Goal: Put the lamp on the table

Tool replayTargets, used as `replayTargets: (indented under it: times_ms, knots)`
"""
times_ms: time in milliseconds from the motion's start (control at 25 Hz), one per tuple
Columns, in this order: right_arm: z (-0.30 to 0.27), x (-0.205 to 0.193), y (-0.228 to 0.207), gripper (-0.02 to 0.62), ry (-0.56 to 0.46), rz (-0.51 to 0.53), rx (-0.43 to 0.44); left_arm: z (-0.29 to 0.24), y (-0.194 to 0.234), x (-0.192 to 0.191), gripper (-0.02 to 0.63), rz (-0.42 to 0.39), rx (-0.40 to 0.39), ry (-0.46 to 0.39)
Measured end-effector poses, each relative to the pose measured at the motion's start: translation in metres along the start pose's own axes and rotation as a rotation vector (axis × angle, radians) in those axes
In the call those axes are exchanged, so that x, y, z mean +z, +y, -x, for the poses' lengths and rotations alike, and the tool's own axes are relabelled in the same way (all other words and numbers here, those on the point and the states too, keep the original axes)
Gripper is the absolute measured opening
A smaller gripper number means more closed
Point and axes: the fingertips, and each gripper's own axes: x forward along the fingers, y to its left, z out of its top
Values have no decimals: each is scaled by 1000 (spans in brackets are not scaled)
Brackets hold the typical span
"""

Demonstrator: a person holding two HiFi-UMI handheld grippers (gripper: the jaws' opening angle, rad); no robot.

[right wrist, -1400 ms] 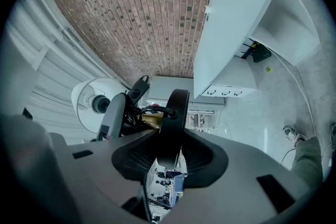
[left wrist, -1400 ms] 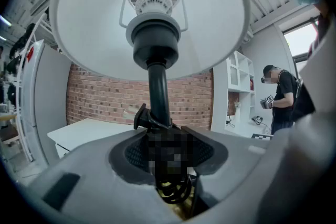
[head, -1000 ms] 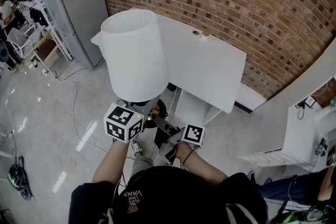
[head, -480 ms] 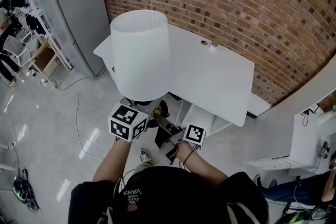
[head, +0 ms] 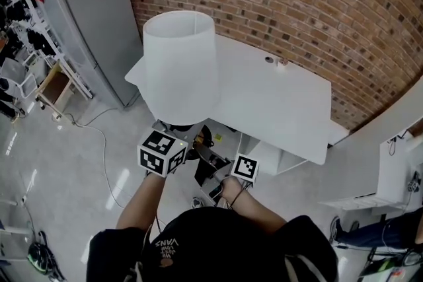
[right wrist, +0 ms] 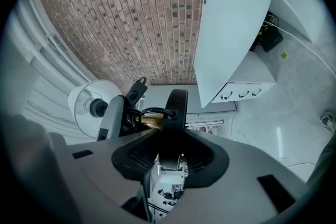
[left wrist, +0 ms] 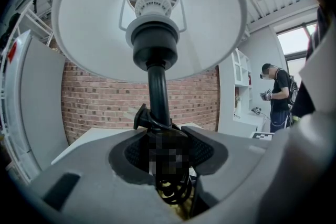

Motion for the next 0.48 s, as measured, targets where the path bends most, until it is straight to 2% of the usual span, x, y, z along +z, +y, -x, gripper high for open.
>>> replayTargets:
  times_ms: [480]
  knots:
    - [-59, 12, -15, 123, -8, -43, -30, -17, 63, -14, 163, 19, -1, 22]
